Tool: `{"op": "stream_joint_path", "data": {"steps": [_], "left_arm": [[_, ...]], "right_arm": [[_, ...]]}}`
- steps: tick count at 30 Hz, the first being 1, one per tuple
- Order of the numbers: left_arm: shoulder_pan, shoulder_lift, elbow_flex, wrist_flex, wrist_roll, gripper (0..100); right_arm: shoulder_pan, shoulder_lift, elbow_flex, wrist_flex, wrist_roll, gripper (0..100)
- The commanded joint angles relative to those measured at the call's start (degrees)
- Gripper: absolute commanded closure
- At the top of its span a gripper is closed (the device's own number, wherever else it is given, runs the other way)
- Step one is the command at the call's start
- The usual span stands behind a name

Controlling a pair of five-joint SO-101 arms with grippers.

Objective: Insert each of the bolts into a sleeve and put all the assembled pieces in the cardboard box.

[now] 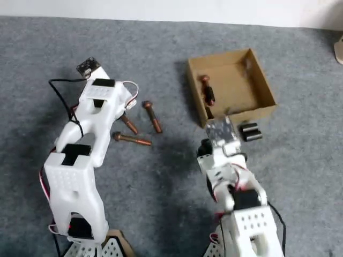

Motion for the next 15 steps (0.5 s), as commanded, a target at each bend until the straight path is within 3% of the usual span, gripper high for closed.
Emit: {"op": "stream_joint_path", "data": {"steps": [1, 8, 11, 15], "left_arm": [[-0.2, -7.9, 1.8, -0.3, -4.2, 100], [1.5, -22.6, 16.0, -11.3, -12.5, 100], [2.9, -32.3, 26.9, -21.5, -15.7, 100], [5.1, -46.4, 44.4, -39.7, -16.5, 100]], "right_arm": [[-0.6, -16.0, 3.9, -1.1, -0.2, 99.3], [-5.7, -21.4, 7.3, -1.2, 3.1, 99.3], [-9.5, -21.1, 8.0, -1.0, 9.1, 99.3], [-11.2, -21.6, 10.2, -0.7, 9.8, 99.3]]}}
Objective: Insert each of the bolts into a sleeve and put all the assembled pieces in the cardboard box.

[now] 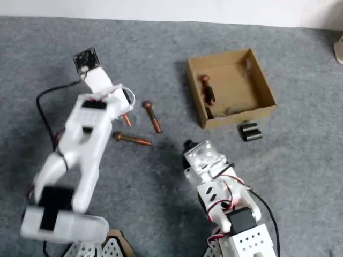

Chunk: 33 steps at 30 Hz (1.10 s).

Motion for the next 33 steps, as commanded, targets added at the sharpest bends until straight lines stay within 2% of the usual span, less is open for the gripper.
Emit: {"op": "stream_joint_path", "data": {"steps": [1, 5, 8, 11, 19, 24, 29, 33], "left_arm": [[3.6, -16.1, 14.8, -17.9, -0.8, 100], [7.7, -30.1, 28.7, -29.8, -0.5, 100], [11.2, -40.0, 34.7, -32.8, -0.5, 100], [14.6, -48.6, 37.8, -32.8, -0.5, 100], [20.7, -63.6, 44.4, -32.8, -0.4, 100], [22.4, -69.3, 47.9, -32.8, -0.3, 100], [22.4, -72.7, 49.1, -32.3, 6.2, 100], [23.2, -74.2, 48.8, -29.0, 6.4, 100]], "right_arm": [[-1.4, -1.3, 0.1, -1.2, 1.3, 99.3], [0.2, -1.3, 3.0, -9.5, 1.3, 99.3], [1.6, -1.3, 6.9, -16.7, 1.5, 99.3], [1.6, -1.3, 10.0, -20.5, 1.5, 99.3], [-1.3, -0.9, 10.6, -19.7, 1.5, 99.3], [-1.6, -0.9, 10.6, -18.7, 1.6, 99.3], [-1.9, -0.9, 10.6, -18.7, 1.6, 99.3], [-1.9, -0.8, 10.6, -18.7, 1.5, 99.3]]}}
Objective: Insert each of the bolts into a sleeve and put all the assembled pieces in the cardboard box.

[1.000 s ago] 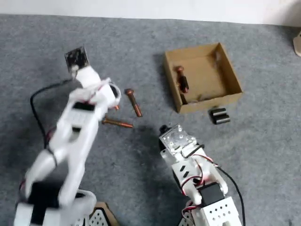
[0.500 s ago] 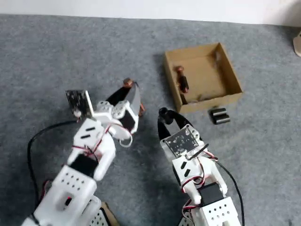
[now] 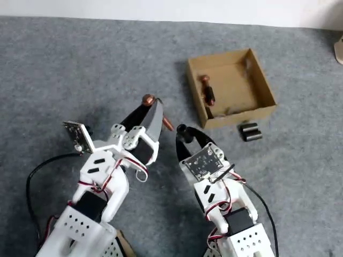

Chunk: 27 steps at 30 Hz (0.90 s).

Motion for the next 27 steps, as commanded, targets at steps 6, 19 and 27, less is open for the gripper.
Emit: {"op": "stream_joint_path", "data": {"steps": [6, 19, 27], "left_arm": [[4.2, -1.9, -0.5, 0.9, 0.3, 100], [4.0, -1.8, 2.9, -1.7, -5.0, 100], [3.8, -1.8, 3.5, -4.0, -5.1, 100]], "right_arm": [[-1.4, -0.5, 7.3, 0.0, 0.8, 99.3], [-2.7, -0.9, 7.3, 0.1, -0.1, 99.3], [-2.8, -0.8, 7.3, 0.1, -3.1, 99.3]]}}
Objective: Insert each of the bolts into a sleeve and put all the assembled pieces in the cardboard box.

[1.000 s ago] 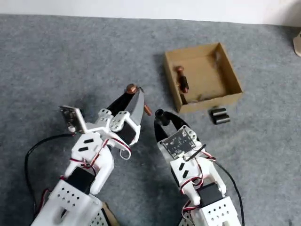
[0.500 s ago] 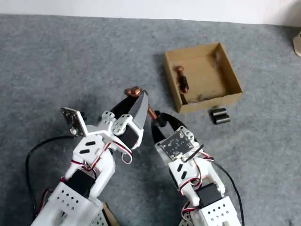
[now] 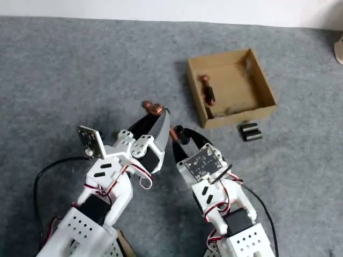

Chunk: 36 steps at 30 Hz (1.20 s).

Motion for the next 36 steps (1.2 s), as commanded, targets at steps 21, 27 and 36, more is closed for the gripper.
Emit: {"op": "stream_joint_path", "data": {"steps": [21, 27, 36], "left_arm": [[-3.2, -1.0, -3.6, -2.1, -0.4, 100], [-3.1, -0.9, -2.7, -2.1, -0.4, 100], [-0.7, -0.9, -0.7, -2.1, -0.4, 100]], "right_arm": [[-2.1, -0.9, 4.4, 6.5, -1.0, 99.3], [-2.2, -0.9, 4.4, 6.4, -1.1, 99.3], [-5.3, -1.0, 4.4, 6.3, -1.1, 99.3]]}}
